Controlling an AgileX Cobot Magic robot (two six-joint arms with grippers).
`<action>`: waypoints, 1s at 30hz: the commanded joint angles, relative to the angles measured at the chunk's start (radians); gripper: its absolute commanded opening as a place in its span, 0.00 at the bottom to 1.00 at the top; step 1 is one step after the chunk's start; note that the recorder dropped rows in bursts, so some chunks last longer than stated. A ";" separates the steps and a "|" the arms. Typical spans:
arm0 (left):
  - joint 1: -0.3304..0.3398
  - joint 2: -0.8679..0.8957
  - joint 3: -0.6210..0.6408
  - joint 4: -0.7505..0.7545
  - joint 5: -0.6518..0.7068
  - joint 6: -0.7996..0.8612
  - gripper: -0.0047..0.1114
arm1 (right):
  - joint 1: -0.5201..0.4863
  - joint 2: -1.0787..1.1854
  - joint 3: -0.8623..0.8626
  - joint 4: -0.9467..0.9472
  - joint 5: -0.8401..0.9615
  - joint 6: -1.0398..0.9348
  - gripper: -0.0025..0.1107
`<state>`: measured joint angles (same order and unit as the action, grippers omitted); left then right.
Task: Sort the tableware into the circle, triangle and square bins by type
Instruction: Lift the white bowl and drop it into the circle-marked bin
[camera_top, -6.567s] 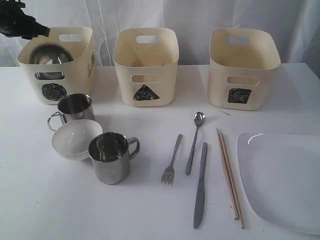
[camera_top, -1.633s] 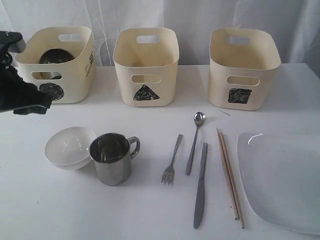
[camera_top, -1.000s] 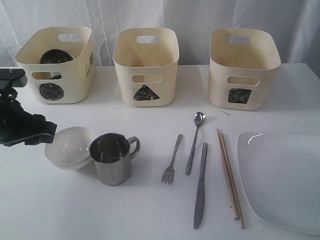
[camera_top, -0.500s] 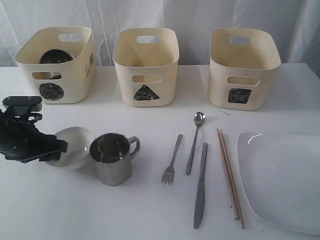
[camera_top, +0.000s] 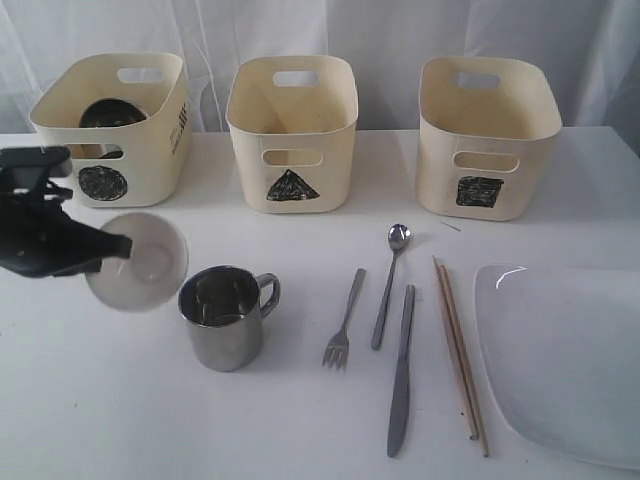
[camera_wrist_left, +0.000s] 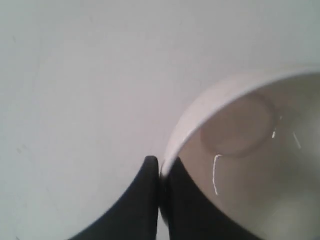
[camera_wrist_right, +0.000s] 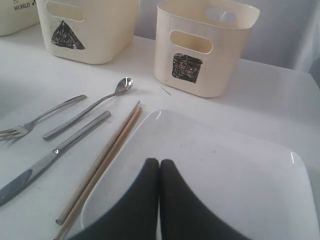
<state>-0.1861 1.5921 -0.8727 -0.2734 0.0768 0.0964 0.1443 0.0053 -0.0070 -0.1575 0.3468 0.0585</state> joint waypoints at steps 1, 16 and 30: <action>-0.006 -0.121 -0.115 0.014 0.003 0.081 0.05 | -0.005 -0.005 0.007 0.000 -0.003 0.002 0.02; 0.144 0.207 -0.729 0.059 0.028 0.179 0.05 | -0.005 -0.005 0.007 0.000 -0.003 0.002 0.02; 0.144 0.526 -0.993 0.107 0.049 0.197 0.05 | -0.005 -0.005 0.007 0.000 -0.003 0.002 0.02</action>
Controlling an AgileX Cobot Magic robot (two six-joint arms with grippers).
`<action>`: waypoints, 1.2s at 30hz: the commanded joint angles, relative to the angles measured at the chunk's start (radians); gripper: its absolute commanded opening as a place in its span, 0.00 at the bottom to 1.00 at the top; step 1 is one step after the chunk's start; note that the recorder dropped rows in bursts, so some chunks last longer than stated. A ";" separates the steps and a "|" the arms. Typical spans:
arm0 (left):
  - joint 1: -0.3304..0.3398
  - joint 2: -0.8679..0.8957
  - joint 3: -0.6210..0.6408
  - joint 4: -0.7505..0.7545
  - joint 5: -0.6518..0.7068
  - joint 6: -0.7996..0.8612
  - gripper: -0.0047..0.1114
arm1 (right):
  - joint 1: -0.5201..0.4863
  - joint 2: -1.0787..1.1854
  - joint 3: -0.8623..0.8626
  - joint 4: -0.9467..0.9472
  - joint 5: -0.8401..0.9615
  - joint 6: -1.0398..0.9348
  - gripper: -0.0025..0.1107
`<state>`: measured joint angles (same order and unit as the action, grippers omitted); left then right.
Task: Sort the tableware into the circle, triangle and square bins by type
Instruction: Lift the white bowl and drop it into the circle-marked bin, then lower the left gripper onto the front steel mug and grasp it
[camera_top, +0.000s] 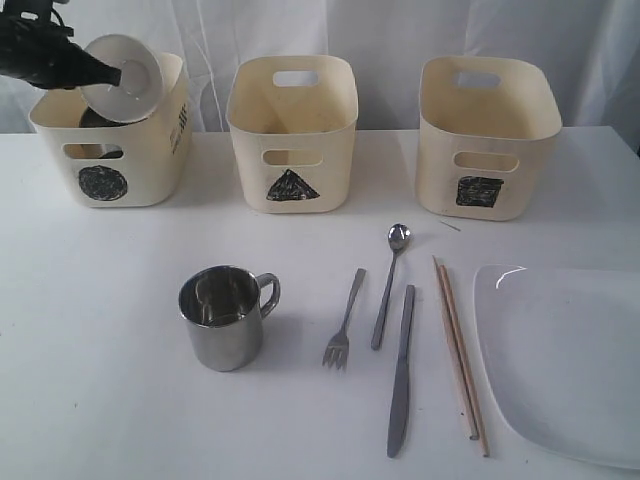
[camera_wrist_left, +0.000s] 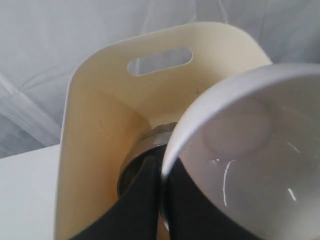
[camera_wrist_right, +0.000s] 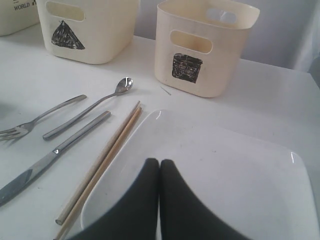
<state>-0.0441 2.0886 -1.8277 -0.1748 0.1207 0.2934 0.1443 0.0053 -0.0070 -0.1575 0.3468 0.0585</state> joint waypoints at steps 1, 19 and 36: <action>0.002 0.034 -0.040 0.009 0.010 0.000 0.07 | -0.005 -0.005 0.007 0.000 -0.003 0.002 0.02; 0.002 -0.139 -0.037 -0.076 0.527 0.007 0.34 | -0.005 -0.005 0.007 0.000 -0.003 0.002 0.02; -0.238 -0.470 0.580 -0.446 0.601 0.290 0.50 | -0.005 -0.005 0.007 0.000 -0.003 0.002 0.02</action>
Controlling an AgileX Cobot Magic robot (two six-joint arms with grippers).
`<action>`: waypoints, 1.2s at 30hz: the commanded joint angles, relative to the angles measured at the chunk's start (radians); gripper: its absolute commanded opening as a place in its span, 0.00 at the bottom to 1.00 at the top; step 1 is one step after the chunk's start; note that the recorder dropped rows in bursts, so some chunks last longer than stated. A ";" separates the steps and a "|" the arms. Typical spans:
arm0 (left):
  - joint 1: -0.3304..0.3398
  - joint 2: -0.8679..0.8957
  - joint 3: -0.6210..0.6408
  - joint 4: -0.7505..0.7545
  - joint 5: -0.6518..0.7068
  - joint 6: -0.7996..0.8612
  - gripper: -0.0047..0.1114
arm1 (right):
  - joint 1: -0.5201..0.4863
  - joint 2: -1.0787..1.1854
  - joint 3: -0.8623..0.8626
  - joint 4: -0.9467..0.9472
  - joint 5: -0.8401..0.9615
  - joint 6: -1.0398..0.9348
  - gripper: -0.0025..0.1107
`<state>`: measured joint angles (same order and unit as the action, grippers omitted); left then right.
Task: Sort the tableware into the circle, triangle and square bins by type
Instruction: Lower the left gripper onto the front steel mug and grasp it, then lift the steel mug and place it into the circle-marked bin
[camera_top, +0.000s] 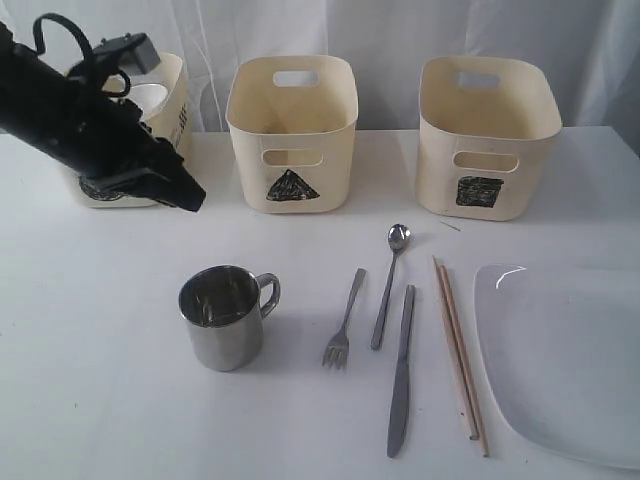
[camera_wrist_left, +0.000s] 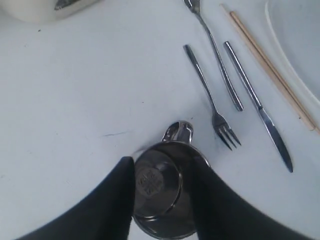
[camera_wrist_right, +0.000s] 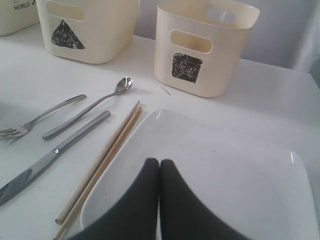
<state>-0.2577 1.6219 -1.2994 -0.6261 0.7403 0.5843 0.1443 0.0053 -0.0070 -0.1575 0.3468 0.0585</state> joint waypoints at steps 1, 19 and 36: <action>-0.025 -0.004 0.068 0.007 -0.029 -0.001 0.55 | -0.005 -0.005 0.007 0.000 -0.003 0.002 0.02; -0.034 0.057 0.183 0.007 -0.136 0.002 0.58 | -0.005 -0.005 0.007 0.000 -0.003 0.002 0.02; -0.019 0.117 0.146 0.078 -0.113 0.041 0.04 | -0.005 -0.005 0.007 0.000 -0.003 0.002 0.02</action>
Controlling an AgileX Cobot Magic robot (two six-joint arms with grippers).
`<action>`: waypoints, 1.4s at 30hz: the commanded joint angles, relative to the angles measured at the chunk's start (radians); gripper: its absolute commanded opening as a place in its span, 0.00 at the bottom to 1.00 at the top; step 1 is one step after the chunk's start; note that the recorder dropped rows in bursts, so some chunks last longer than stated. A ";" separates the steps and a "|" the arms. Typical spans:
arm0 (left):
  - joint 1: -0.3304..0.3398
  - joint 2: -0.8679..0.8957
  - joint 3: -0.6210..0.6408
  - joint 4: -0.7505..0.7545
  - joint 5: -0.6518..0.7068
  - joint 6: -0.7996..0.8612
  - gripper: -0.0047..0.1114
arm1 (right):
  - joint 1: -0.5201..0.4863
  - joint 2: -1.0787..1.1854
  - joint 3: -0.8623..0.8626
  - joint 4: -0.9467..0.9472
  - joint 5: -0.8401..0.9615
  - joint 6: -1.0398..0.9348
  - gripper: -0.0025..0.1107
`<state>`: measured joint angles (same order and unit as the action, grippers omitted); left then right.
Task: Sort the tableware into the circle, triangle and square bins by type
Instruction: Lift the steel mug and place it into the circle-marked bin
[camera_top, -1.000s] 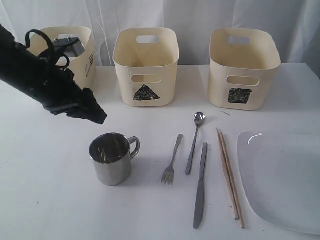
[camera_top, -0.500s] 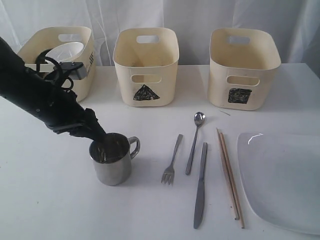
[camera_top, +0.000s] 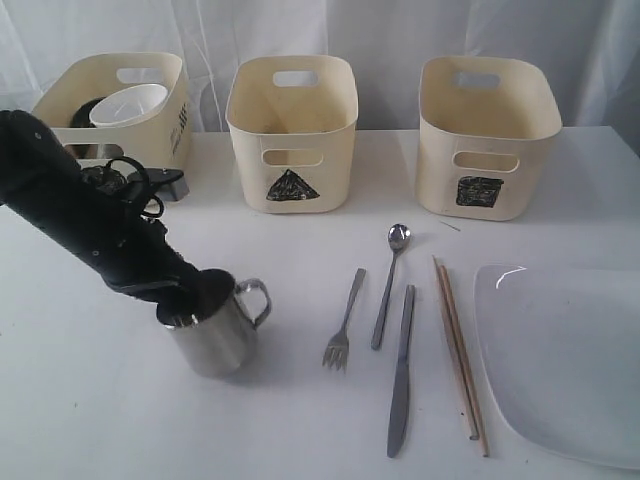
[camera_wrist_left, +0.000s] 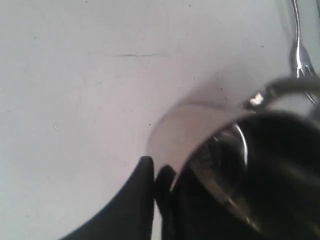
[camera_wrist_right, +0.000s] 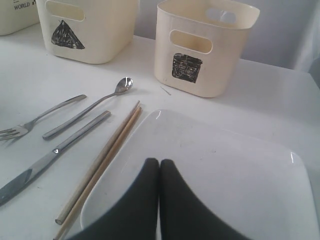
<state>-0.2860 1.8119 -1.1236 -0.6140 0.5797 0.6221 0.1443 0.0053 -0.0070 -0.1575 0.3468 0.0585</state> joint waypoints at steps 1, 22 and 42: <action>0.018 -0.101 -0.050 0.087 0.052 -0.002 0.04 | -0.005 -0.005 0.007 0.000 -0.003 0.002 0.02; 0.246 0.164 -0.639 0.292 -0.507 -0.098 0.14 | -0.005 -0.005 0.007 0.000 -0.003 0.002 0.02; 0.243 -0.051 -0.500 0.287 -0.364 -0.223 0.46 | -0.005 -0.005 0.007 0.000 -0.003 0.002 0.02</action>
<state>-0.0461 1.8370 -1.6933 -0.3158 0.2051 0.4031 0.1443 0.0053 -0.0070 -0.1575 0.3468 0.0585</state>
